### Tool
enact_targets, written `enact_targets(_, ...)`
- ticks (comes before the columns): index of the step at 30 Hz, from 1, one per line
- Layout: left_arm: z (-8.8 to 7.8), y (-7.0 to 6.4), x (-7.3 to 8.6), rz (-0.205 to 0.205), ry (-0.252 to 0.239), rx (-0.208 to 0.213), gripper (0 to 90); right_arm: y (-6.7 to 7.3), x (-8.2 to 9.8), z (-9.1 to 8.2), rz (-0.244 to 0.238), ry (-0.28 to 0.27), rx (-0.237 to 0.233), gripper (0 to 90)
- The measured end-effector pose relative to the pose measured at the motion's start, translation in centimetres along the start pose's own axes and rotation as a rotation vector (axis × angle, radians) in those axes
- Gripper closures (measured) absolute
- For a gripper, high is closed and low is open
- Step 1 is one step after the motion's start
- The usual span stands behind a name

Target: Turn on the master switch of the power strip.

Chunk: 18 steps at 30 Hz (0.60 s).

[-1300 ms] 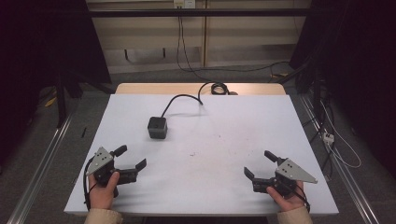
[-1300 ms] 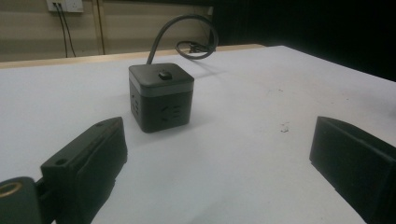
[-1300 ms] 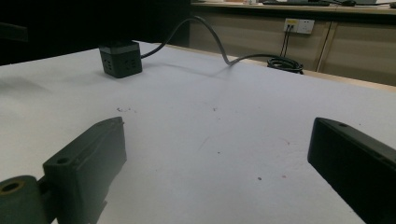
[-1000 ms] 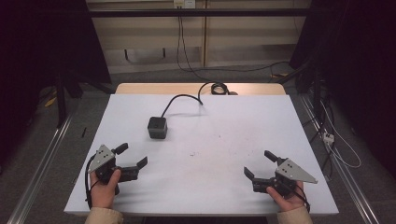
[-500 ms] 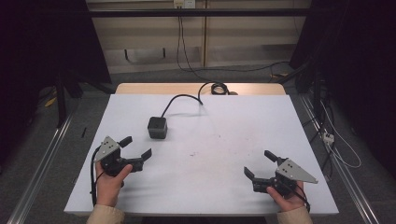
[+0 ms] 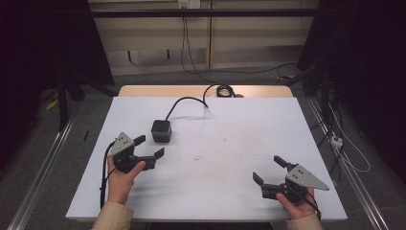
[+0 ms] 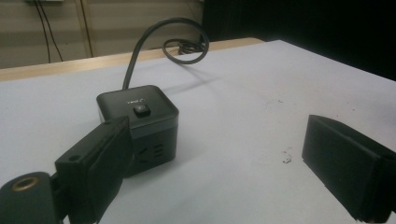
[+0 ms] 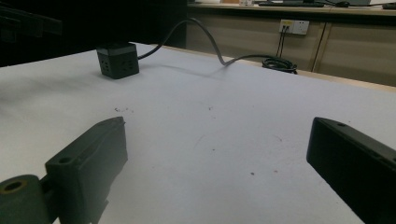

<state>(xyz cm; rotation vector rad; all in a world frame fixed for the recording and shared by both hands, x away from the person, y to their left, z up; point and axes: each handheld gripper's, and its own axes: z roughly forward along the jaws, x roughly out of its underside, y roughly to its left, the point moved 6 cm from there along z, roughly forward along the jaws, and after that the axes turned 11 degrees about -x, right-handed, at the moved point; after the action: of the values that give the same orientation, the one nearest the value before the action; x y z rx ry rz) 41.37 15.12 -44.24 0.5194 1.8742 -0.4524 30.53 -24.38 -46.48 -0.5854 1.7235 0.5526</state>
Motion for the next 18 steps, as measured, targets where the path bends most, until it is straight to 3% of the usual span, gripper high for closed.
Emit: enact_targets(18, 1.4, 0.4, -1.4, -0.017, 0.002, 0.003, 12.4, 0.2, -0.1, -0.2, -0.004, 0.001, 0.002, 4.3)
